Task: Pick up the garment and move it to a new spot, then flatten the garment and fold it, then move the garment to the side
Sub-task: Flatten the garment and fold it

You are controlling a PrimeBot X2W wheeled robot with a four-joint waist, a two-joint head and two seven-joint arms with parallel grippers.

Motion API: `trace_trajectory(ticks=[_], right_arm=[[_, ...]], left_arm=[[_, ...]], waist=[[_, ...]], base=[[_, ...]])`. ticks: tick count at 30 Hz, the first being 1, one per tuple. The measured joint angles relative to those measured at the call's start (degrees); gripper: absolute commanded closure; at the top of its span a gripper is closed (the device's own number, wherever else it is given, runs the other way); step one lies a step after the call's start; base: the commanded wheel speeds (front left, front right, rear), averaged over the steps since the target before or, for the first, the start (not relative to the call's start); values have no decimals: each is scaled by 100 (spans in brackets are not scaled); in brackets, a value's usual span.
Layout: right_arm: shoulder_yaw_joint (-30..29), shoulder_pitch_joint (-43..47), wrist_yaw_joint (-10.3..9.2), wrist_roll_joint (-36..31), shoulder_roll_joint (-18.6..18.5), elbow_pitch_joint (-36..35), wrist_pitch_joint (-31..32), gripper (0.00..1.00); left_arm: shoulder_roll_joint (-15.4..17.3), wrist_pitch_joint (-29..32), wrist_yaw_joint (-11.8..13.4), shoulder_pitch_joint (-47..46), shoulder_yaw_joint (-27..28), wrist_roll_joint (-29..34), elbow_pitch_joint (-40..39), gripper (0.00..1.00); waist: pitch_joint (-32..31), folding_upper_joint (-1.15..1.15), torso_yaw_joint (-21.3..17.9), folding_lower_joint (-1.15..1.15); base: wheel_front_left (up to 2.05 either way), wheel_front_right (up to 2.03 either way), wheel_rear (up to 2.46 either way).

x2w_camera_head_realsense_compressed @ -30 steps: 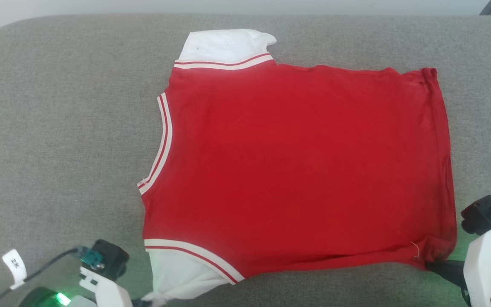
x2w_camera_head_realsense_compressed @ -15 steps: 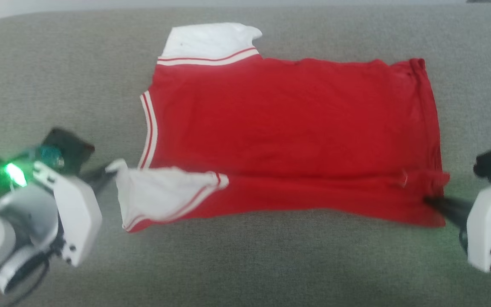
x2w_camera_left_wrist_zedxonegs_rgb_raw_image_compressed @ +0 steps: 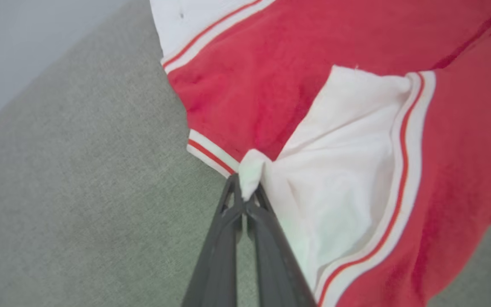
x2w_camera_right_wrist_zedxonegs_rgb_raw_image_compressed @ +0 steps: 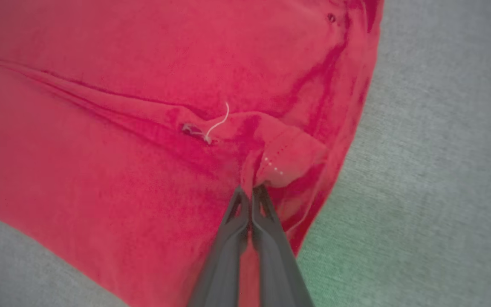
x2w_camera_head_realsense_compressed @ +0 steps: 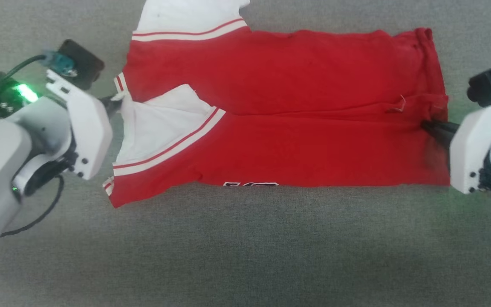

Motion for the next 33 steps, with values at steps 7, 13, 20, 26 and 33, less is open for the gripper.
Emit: trace_trajectory(ticks=[7, 13, 20, 26, 33], right_arm=[[511, -581, 0, 4, 148, 740, -103, 100], [806, -889, 0, 66, 188, 1135, -144, 100], [872, -933, 0, 203, 123, 1210, -321, 0], [355, -664, -2, 123, 78, 1032, -833, 0], [-569, -94, 0, -392, 435, 535, -1524, 0]], left_arm=[[-584, 285, -313, -158, -183, -287, 1163, 100], [-894, 497, -402, -333, -107, -630, 1814, 73], [-978, 566, -267, -357, -18, -801, 1985, 0], [-700, 743, 34, -275, -43, -792, 1365, 0], [-304, 981, 651, 223, -18, -914, 179, 0]], waist=[[220, 0, -55, 0], [236, 0, -66, 0], [48, 0, 22, 0], [-172, 0, 188, 0], [-410, 0, 371, 0]], base=[[0, 0, 0], [0, 0, 0], [0, 0, 0], [0, 0, 0], [0, 0, 0]])
